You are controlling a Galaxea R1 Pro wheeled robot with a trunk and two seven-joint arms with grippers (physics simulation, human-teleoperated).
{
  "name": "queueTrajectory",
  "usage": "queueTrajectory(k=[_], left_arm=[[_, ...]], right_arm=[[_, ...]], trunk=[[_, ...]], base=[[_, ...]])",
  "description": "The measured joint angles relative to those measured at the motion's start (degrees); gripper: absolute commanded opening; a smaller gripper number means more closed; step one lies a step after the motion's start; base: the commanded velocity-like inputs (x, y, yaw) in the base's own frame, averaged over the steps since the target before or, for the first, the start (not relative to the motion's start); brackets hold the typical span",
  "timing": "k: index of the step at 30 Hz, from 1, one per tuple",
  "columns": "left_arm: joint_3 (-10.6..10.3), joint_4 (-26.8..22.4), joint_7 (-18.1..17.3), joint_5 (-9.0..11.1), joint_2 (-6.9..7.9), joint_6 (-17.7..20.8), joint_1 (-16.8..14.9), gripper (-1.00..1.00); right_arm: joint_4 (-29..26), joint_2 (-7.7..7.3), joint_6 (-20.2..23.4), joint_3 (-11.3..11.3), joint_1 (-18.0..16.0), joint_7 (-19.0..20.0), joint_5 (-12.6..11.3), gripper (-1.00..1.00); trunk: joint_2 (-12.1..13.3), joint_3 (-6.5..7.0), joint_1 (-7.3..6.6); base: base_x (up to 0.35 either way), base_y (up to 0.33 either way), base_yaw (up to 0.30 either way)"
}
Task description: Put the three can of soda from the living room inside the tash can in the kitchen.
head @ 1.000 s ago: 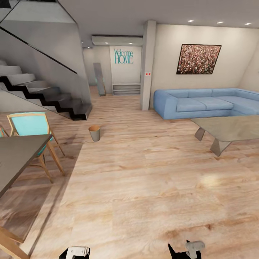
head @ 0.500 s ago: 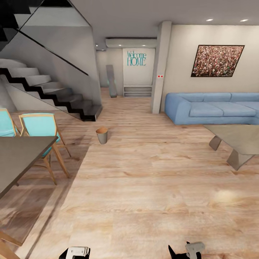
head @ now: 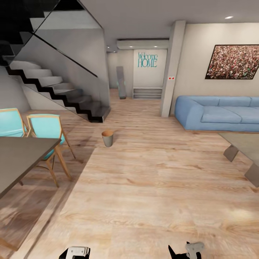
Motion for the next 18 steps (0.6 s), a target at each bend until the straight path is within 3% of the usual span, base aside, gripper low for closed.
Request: queueTrajectory(k=[18], left_arm=[[-0.01,0.00,0.00,0.00,0.00,0.00,-0.02,1.00]], right_arm=[[0.00,0.00,0.02,0.00,0.00,0.00,0.00,1.00]], trunk=[[0.00,0.03,0.00]], base=[[0.289,-0.191,0.012]])
